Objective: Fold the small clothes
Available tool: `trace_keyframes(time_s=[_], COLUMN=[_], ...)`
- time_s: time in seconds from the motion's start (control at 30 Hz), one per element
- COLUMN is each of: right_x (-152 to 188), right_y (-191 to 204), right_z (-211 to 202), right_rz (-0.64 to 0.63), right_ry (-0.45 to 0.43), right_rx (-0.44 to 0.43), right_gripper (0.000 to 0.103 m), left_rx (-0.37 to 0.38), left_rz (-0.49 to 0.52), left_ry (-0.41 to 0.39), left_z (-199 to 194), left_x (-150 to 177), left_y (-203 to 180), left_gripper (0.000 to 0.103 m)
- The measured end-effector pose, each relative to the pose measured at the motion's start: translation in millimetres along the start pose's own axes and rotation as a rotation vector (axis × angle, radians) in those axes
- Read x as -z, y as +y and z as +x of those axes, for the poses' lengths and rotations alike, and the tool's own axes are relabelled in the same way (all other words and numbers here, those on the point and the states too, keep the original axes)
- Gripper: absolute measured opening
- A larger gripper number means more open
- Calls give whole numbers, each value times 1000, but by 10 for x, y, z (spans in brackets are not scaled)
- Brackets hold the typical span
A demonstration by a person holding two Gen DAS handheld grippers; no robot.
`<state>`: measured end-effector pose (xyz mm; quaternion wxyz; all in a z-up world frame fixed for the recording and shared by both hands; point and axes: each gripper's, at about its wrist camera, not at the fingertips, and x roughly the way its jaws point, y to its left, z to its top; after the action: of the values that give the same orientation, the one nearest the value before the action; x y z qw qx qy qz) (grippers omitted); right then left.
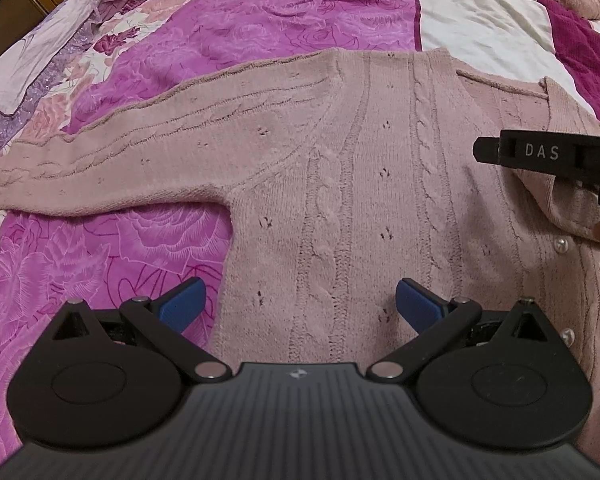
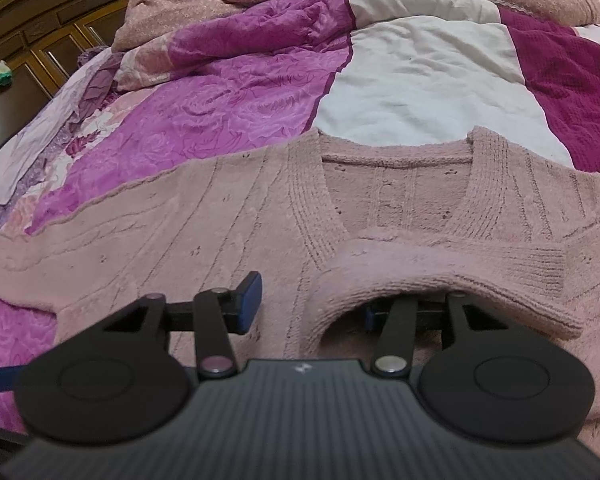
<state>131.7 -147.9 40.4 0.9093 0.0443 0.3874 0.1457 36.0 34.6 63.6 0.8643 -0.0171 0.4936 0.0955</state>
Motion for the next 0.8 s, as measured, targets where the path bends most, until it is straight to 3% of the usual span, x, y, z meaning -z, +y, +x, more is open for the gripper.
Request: trace_keyframes(time_s=[0.43, 0.53, 0.6, 0.8], right_x=[60, 99, 144, 306], right_y=[15, -101, -220, -677], right_z=[-279, -464, -601, -988], right_rz=[54, 100, 130, 210], right_ry=[37, 32, 26, -48], right_rx=[14, -12, -19, 37], right_gripper=[54, 56, 66, 67], left_rx=[-1, -1, -1, 19], left_rz=[-4, -2, 4, 53], left_ry=[-20, -32, -43, -84], left_z=[-120, -175, -212, -334], left_x=[-27, -48, -69, -148], left_y=[12, 12, -1, -185], left_gripper=[103, 103, 103, 103])
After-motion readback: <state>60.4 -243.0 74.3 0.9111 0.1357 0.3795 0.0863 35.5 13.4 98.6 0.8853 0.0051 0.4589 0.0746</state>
